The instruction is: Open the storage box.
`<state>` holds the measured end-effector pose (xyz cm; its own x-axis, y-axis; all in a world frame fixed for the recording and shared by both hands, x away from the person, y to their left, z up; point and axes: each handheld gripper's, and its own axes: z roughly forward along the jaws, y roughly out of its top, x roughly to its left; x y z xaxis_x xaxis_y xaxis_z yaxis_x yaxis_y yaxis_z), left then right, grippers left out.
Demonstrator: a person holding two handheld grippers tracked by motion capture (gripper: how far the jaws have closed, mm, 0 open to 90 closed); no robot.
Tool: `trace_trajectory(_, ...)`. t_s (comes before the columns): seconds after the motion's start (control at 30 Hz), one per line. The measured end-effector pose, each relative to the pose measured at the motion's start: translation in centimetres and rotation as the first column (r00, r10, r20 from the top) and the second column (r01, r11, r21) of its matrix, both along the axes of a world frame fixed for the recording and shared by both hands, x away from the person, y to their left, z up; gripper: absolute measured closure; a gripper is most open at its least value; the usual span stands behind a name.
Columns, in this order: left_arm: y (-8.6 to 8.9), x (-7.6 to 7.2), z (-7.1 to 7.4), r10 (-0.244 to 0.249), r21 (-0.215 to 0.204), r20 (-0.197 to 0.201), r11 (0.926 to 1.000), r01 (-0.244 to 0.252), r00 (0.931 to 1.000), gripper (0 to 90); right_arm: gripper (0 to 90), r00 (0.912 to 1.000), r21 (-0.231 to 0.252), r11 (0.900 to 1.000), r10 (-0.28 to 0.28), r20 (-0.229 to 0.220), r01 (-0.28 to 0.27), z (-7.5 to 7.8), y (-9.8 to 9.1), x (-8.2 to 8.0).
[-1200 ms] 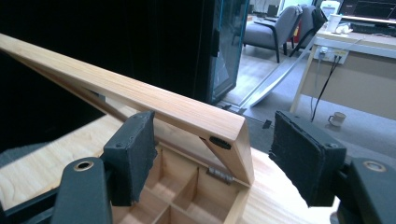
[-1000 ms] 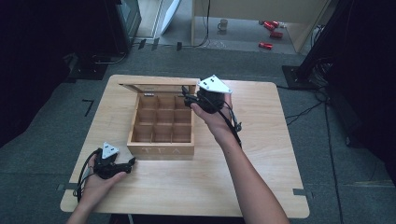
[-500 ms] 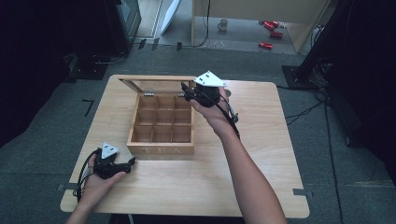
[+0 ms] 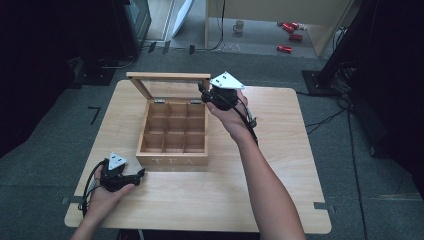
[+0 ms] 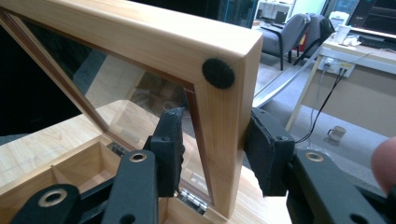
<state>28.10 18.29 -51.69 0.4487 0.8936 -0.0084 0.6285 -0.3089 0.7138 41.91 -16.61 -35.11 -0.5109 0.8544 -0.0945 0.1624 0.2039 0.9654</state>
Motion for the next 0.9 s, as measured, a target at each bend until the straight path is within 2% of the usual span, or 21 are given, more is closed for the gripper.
trace_trajectory(0.13, 0.0, 0.0, 0.0, 0.0, -0.005, -0.001, 1.0, 0.0, 1.0, 17.1, 60.6, 0.9999, -0.01, 0.9998, -0.015, 0.008, 0.015, 0.1, 0.2, 0.3)
trace_trajectory(0.33, 0.0, 0.0, 0.0, -0.006, -0.012, -0.002, 0.9999, 0.006, 1.0, 17.1, 62.3, 0.9992, 0.003, 0.9992, -0.039, 0.0, 0.039, 0.5, 0.2, 1.6)
trace_trajectory(0.4, 0.0, 0.0, 0.0, -0.011, -0.011, -0.002, 0.9999, 0.011, 0.9999, 17.1, 66.4, 0.9974, 0.014, 0.9973, -0.072, -0.008, 0.072, 0.7, 0.2, 2.5)
trace_trajectory(0.43, 0.0, 0.0, 0.0, -0.013, -0.009, -0.002, 0.9999, 0.013, 0.9999, 17.1, 66.5, 0.9972, 0.035, 0.9968, -0.071, -0.02, 0.072, 0.8, 0.1, 2.9)
trace_trajectory(0.47, 0.0, 0.0, 0.0, -0.013, -0.009, -0.002, 0.9999, 0.013, 0.9999, 17.1, 66.5, 0.9972, 0.035, 0.9968, -0.071, -0.02, 0.072, 0.8, 0.1, 2.9)
trace_trajectory(0.57, -0.1, 0.1, 0.0, -0.016, -0.006, -0.001, 0.9999, 0.016, 0.9999, 17.1, 66.5, 0.9954, 0.068, 0.9936, -0.087, -0.039, 0.09, 0.9, 0.1, 4.4)
trace_trajectory(0.9, -0.1, 0.1, 0.0, -0.02, -0.015, -0.002, 0.9997, 0.02, 0.9998, 17.1, 66.6, 0.9901, 0.106, 0.9863, -0.119, -0.075, 0.126, 1.0, 0.3, 7.3)
